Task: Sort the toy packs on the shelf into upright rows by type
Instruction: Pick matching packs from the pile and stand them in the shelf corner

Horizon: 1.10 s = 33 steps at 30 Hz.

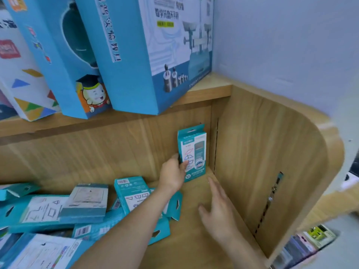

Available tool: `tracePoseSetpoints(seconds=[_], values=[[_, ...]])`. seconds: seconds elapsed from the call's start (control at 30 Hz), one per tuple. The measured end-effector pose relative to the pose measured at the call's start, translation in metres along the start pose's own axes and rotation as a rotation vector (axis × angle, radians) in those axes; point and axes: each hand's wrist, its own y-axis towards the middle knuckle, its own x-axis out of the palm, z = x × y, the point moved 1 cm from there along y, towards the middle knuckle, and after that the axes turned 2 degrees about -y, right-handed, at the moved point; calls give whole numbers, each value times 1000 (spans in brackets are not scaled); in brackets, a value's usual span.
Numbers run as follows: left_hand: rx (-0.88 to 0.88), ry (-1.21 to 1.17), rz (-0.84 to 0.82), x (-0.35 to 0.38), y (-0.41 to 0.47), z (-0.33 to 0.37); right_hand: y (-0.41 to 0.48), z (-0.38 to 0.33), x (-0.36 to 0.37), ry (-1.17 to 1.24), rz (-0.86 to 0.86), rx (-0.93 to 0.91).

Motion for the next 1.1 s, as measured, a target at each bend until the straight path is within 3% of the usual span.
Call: tracePoseSetpoints(seconds=[0.13,0.37,0.53,0.73,0.93,1.1], values=[[29,19,14,11,9,8,5,4,1,10,-25,3],[79,561,-40,7,21,22,11,1,7,117,-153,-19],[56,522,-104,-15,2,31,9,-11,12,135,-294,-86],[80,418,-79,-113,-92,13,4,-27,7,200,-480,-115],[43,621,-341,-128,-180,-21,-1,-34,24,112,-597,-206],[74,775,-174,-110,-182,-27,3,-37,41,-12,-491,-286]])
